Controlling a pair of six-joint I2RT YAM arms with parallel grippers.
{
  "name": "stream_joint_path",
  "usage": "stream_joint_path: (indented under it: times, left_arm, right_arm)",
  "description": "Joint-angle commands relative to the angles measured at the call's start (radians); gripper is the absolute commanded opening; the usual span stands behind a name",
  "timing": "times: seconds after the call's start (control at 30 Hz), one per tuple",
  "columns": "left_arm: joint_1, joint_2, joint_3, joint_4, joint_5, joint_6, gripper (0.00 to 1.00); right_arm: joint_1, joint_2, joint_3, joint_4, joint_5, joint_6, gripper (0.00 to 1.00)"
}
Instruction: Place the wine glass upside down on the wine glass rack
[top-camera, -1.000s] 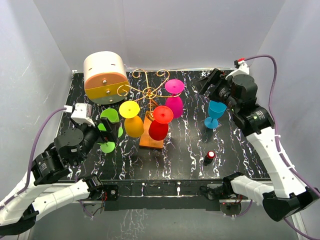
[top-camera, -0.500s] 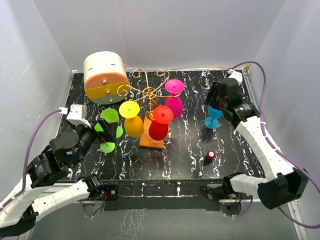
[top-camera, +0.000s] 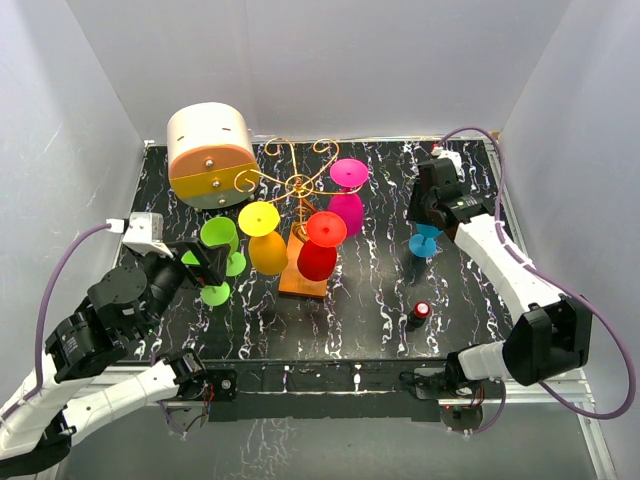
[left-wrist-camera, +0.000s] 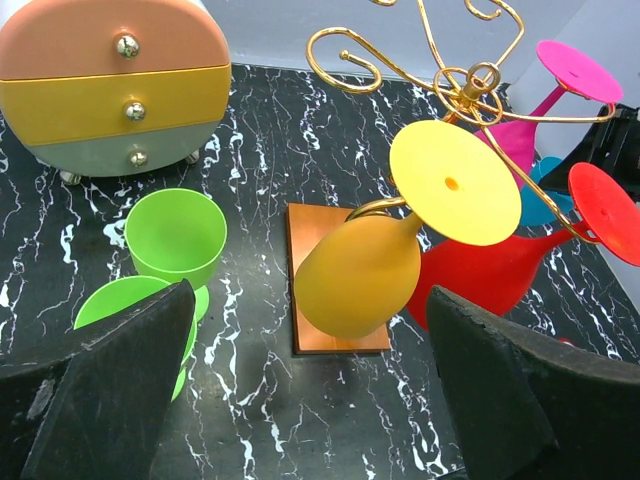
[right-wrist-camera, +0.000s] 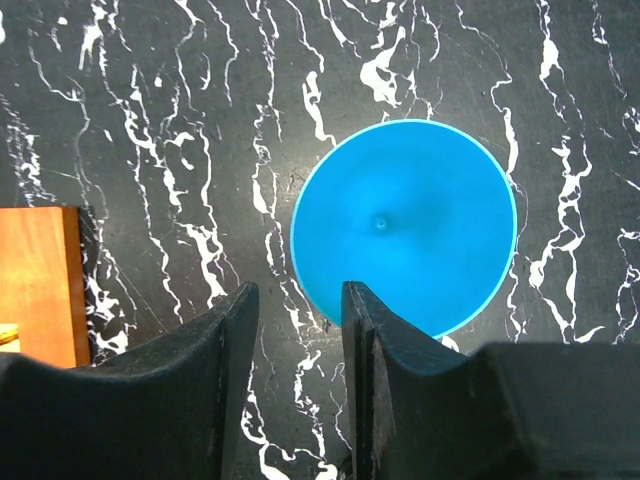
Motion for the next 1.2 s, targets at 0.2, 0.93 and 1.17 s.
stream_joint_path:
  times: [0.2,0.93,1.17]
  left_arm:
    - [-0.002,-0.019,0.044,-0.012,-0.023,-0.009,0.99]
    - [-0.003,-0.018,0.095,0.153,0.193,0.046,0.99]
    - [-0.002,0.043,0.128,0.331,0.329,0.085,0.99]
  right_arm:
    - [-0.004,0.113,0.038,0.014,0.05,-0.043,0.19]
    - [-0.004,-0.083,0.069,0.03,-0.006,-0.004,0.0]
    - [-0.004,-0.292,0.05,0.109,0.022,0.056,0.0]
